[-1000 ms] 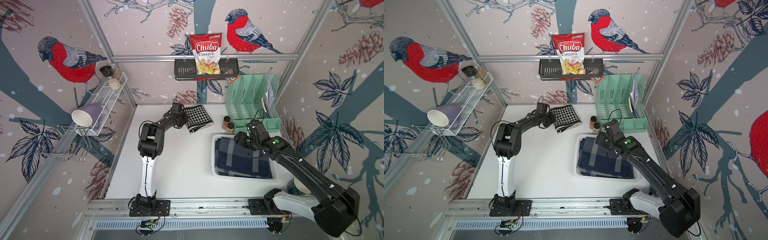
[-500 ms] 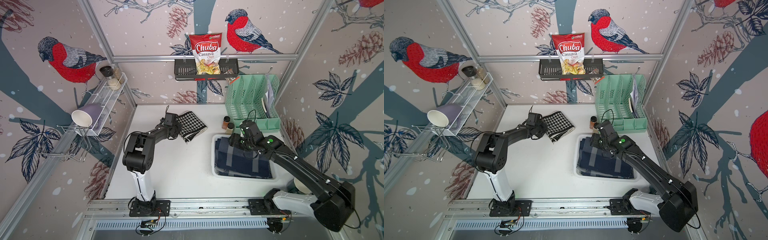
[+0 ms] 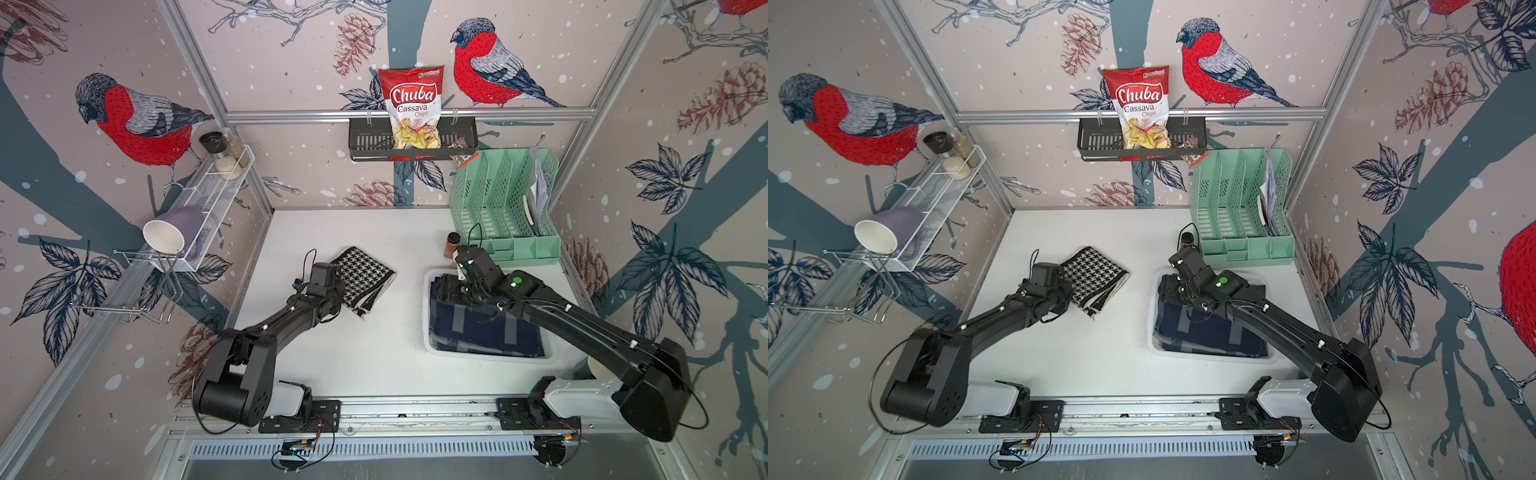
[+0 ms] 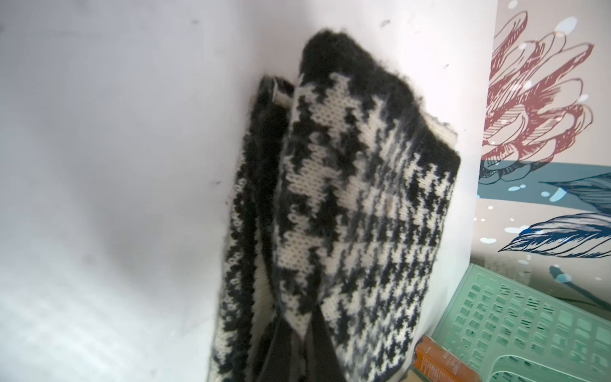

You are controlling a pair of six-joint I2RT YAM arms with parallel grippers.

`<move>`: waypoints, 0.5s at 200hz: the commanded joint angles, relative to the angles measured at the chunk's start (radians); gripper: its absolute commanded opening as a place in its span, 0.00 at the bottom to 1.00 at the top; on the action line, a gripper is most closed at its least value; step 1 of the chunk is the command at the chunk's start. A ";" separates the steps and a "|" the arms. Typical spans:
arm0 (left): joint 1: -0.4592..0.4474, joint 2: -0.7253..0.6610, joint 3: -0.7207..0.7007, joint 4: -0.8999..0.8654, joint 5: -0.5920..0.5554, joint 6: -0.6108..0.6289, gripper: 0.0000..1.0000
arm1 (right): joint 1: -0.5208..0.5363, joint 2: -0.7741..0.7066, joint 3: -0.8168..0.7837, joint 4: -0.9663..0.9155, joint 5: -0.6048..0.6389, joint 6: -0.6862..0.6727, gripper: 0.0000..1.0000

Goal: Put the folded scarf in the basket
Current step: Move the scarf to the center of the board, then pick up the scarf at the center of the board.

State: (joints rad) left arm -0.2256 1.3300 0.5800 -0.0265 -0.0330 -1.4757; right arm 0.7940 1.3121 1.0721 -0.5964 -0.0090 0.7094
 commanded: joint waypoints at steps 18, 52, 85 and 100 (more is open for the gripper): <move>-0.029 -0.147 -0.081 -0.116 -0.041 -0.133 0.00 | 0.076 0.088 0.077 0.040 -0.028 -0.005 0.66; -0.084 -0.276 -0.169 -0.186 -0.067 -0.230 0.00 | 0.145 0.172 0.140 0.064 -0.048 0.029 0.67; -0.134 -0.387 -0.215 -0.242 -0.094 -0.293 0.01 | 0.208 0.280 0.219 0.055 -0.056 0.084 0.75; -0.164 -0.416 -0.223 -0.269 -0.093 -0.316 0.06 | 0.225 0.328 0.245 0.065 -0.082 0.113 0.80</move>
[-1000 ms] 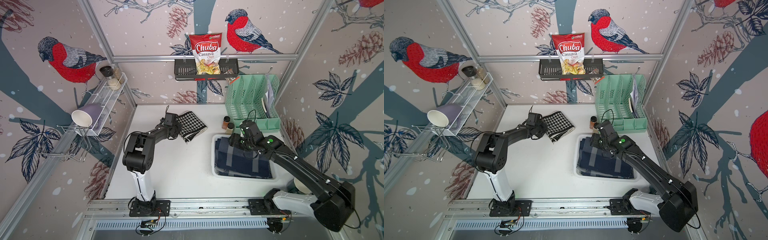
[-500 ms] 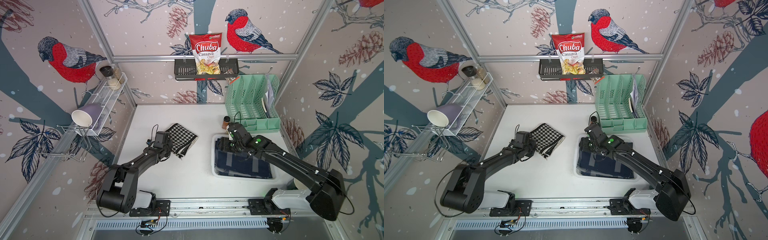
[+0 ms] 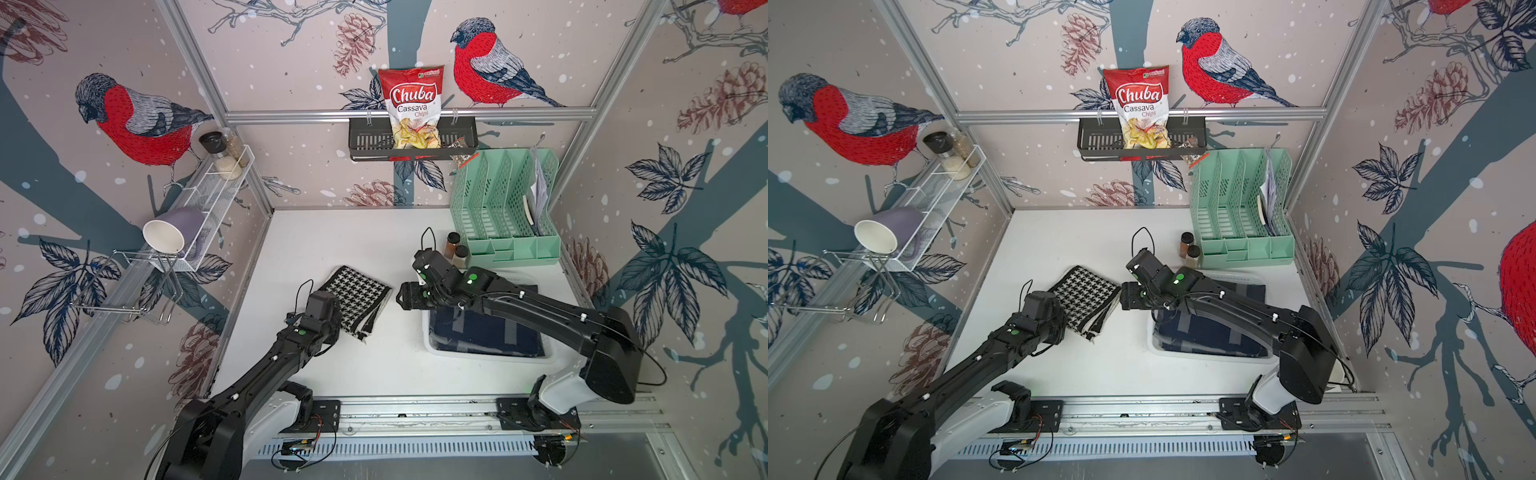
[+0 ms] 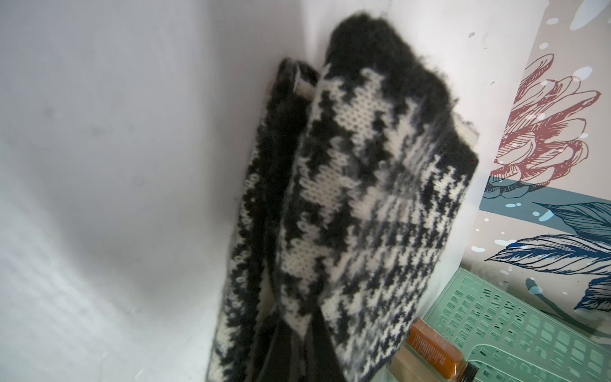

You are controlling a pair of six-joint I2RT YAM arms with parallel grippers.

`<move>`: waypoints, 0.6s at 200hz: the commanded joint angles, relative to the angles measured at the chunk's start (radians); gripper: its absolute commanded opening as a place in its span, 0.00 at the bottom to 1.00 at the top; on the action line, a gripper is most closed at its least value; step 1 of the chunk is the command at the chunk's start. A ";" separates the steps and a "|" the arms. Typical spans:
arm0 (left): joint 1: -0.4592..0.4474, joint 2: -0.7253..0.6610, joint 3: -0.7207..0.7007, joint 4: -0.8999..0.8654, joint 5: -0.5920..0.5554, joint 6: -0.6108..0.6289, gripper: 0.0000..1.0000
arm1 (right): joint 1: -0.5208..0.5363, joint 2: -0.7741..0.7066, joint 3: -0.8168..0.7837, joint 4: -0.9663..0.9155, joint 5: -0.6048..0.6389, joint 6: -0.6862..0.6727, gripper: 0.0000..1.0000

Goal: Put the folded scarf in the basket
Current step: Pick up the scarf at the center of the board.

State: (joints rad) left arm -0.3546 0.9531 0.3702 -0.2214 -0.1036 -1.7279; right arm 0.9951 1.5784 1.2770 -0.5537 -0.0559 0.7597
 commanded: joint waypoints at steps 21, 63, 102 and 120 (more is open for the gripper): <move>-0.086 -0.074 -0.038 -0.069 -0.015 -0.104 0.11 | 0.039 0.115 0.077 0.038 -0.060 0.108 0.84; -0.155 -0.142 0.029 -0.182 -0.054 -0.126 0.50 | 0.042 0.208 0.139 0.042 -0.086 0.223 0.96; -0.255 -0.149 0.180 -0.318 -0.153 -0.137 0.62 | 0.038 0.282 0.128 0.108 -0.145 0.351 1.00; -0.287 -0.128 0.268 -0.386 -0.206 -0.108 0.62 | 0.043 0.312 0.128 0.146 -0.170 0.388 1.00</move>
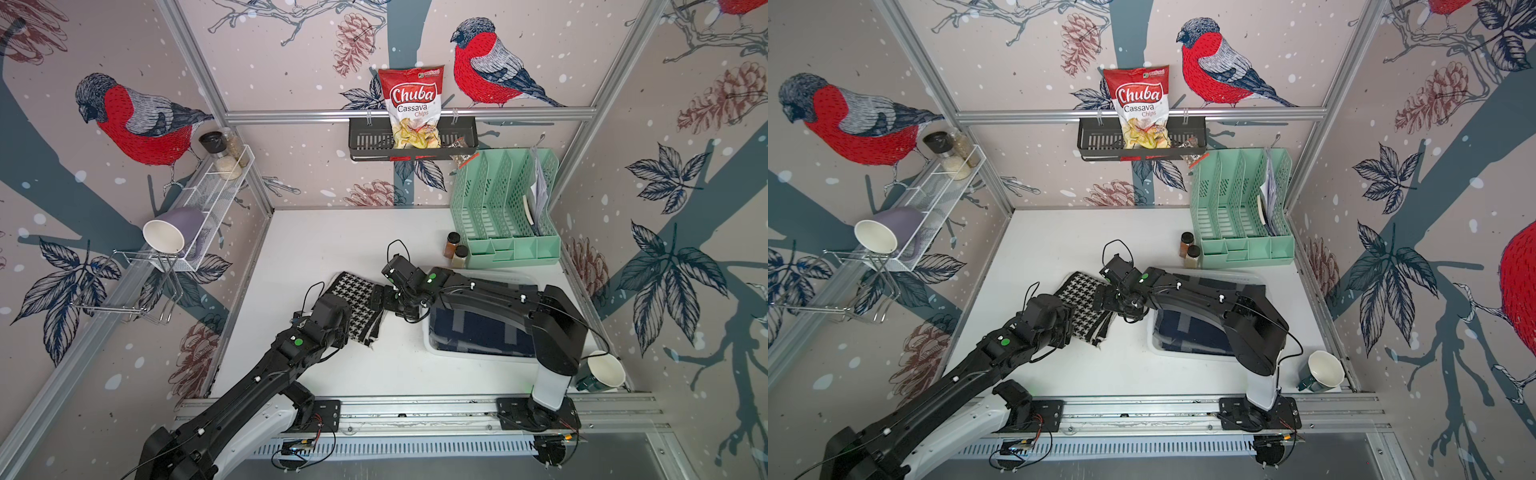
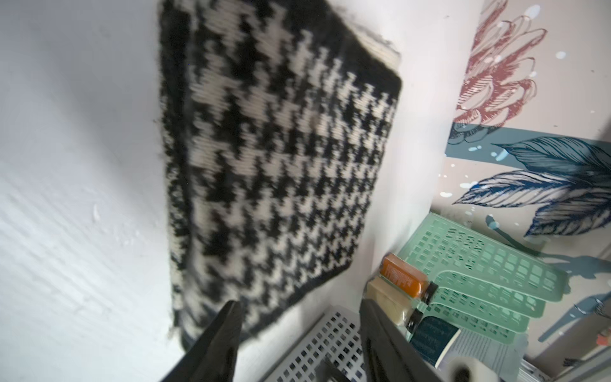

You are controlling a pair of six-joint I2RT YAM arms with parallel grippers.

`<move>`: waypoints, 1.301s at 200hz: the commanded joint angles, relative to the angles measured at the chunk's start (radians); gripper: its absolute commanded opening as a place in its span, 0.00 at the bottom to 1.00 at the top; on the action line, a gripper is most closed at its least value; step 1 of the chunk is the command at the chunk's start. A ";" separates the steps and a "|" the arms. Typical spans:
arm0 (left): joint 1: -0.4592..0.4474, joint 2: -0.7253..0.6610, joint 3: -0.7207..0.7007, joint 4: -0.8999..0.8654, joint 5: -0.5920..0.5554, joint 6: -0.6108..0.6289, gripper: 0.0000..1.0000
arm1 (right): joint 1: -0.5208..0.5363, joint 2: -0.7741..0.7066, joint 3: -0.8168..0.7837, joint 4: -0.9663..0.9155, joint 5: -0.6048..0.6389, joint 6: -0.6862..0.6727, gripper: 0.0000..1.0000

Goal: Put the folded scarf in the basket
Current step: Pick up the scarf at the center of the board.

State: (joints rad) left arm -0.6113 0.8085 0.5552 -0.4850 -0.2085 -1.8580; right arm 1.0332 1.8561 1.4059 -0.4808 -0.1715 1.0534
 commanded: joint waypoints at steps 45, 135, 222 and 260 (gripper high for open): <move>-0.033 0.028 0.170 -0.178 -0.185 0.088 0.67 | 0.001 0.094 -0.029 0.175 -0.081 0.161 1.00; 0.418 0.181 0.198 -0.089 0.012 0.736 0.89 | -0.100 0.269 0.098 0.223 -0.155 0.070 0.97; 0.597 0.340 0.135 0.046 0.108 0.901 0.89 | -0.278 0.538 0.595 -0.066 -0.255 -0.227 0.90; 0.614 0.409 0.096 0.163 0.210 0.925 0.85 | -0.279 0.492 0.525 -0.091 -0.237 -0.282 0.92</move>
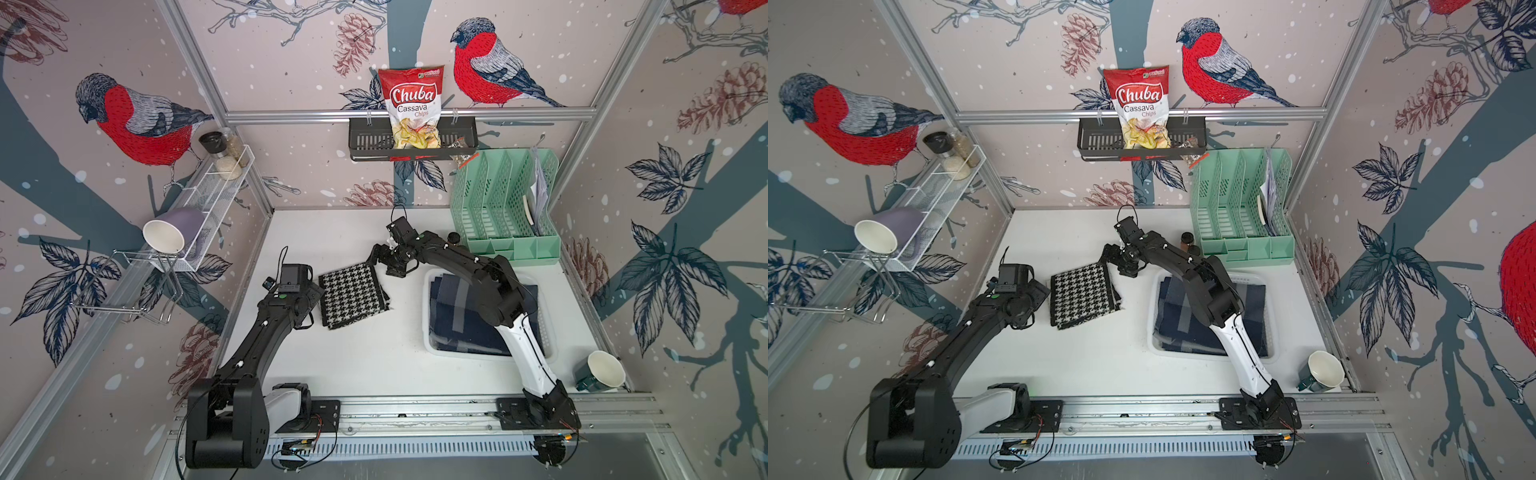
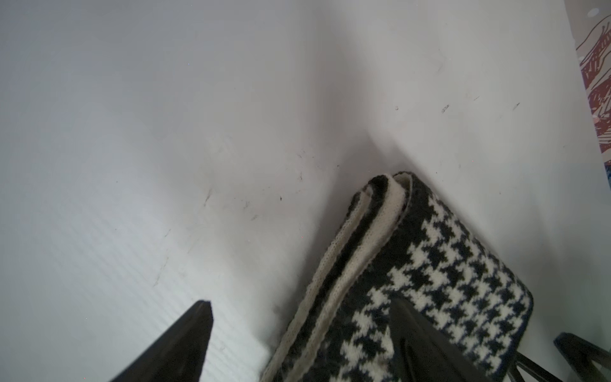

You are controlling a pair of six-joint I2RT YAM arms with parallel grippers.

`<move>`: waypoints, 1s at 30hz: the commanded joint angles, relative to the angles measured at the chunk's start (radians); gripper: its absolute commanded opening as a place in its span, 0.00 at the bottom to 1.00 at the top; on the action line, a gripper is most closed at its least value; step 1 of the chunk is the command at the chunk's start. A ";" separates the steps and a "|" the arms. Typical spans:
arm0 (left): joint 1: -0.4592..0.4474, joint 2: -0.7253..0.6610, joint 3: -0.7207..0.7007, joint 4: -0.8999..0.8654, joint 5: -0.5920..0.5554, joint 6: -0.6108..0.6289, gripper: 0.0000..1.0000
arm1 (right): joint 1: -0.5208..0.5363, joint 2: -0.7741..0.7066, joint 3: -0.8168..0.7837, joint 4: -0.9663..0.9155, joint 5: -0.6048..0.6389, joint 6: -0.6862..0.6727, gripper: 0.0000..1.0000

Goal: Put the folded scarf in the basket
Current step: Pick up the scarf at the center of the board.

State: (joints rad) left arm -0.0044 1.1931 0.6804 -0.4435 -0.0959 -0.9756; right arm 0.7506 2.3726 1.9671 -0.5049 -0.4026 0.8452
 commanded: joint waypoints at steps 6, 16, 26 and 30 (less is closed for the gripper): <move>0.006 0.049 -0.095 0.202 0.179 0.033 0.78 | 0.040 -0.011 -0.032 -0.067 -0.030 -0.120 0.92; 0.007 0.118 -0.159 0.327 0.280 0.020 0.68 | 0.076 0.013 -0.059 -0.048 -0.051 -0.099 0.88; 0.007 0.162 -0.185 0.421 0.348 0.022 0.38 | 0.093 0.027 -0.057 -0.030 -0.068 -0.084 0.75; 0.003 0.135 -0.203 0.470 0.380 0.014 0.27 | 0.098 0.024 -0.060 -0.021 -0.061 -0.069 0.60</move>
State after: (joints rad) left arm -0.0010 1.3407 0.4862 -0.0185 0.2371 -0.9619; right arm 0.8425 2.3886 1.9133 -0.5011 -0.4740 0.7597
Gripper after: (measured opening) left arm 0.277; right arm 0.630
